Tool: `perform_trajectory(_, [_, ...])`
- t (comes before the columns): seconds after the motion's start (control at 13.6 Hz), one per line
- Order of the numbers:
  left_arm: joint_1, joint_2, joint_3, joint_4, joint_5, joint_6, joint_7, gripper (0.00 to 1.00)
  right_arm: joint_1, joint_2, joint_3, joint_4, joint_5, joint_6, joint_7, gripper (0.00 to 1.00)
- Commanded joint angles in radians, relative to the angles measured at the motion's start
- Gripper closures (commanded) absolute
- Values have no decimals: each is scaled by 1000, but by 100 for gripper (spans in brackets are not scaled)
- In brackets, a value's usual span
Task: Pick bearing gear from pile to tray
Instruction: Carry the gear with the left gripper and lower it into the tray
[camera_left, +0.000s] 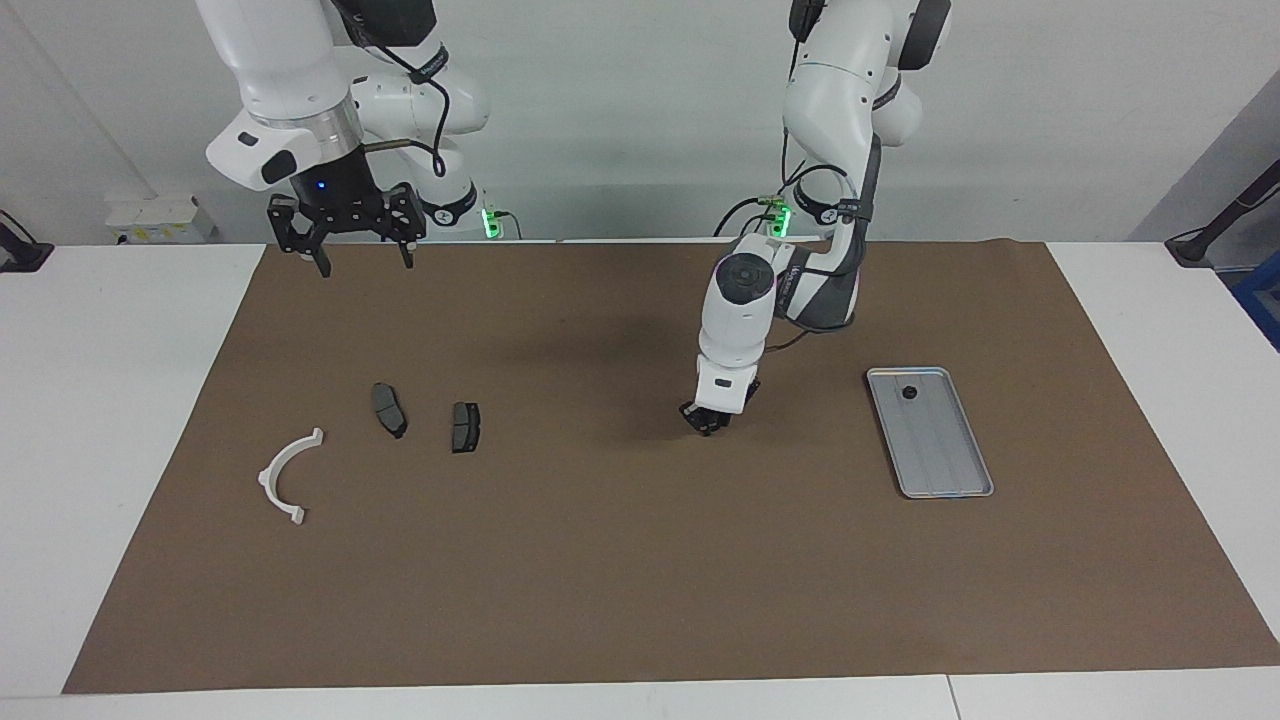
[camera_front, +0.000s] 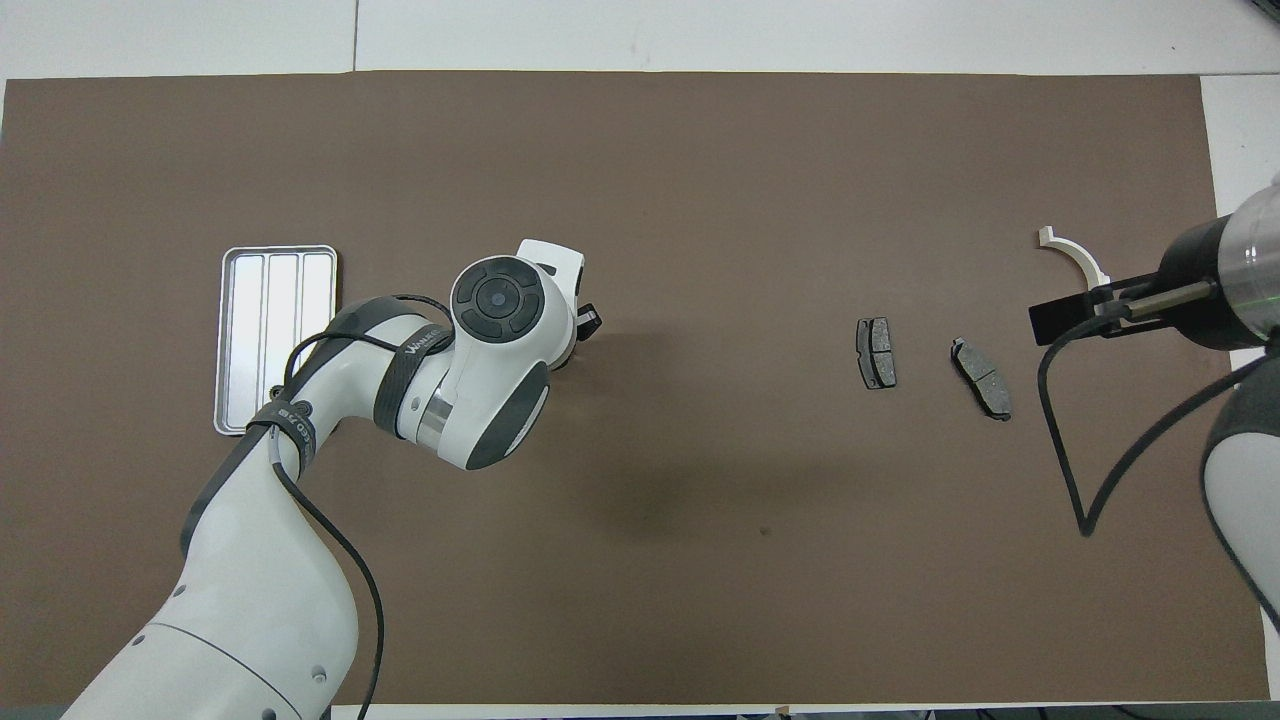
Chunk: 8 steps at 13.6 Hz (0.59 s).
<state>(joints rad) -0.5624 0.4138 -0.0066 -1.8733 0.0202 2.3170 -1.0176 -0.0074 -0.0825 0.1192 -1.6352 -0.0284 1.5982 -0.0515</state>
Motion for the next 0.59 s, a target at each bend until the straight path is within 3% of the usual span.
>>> perform_trajectory(0.0, [7,-23,16,12,24,-95,8,100,-19,-39,-1,-23,13,-14,-31,0])
perform_trajectory(0.22, [152,-114,13,-9,24,-139,202,100,-32,-42,-13,-18,13,-14,-31,0])
perform_trajectory(0.51, [349,-133,11,-7,14,-162,537,100,-72,-42,-12,-20,13,-9,-2,0])
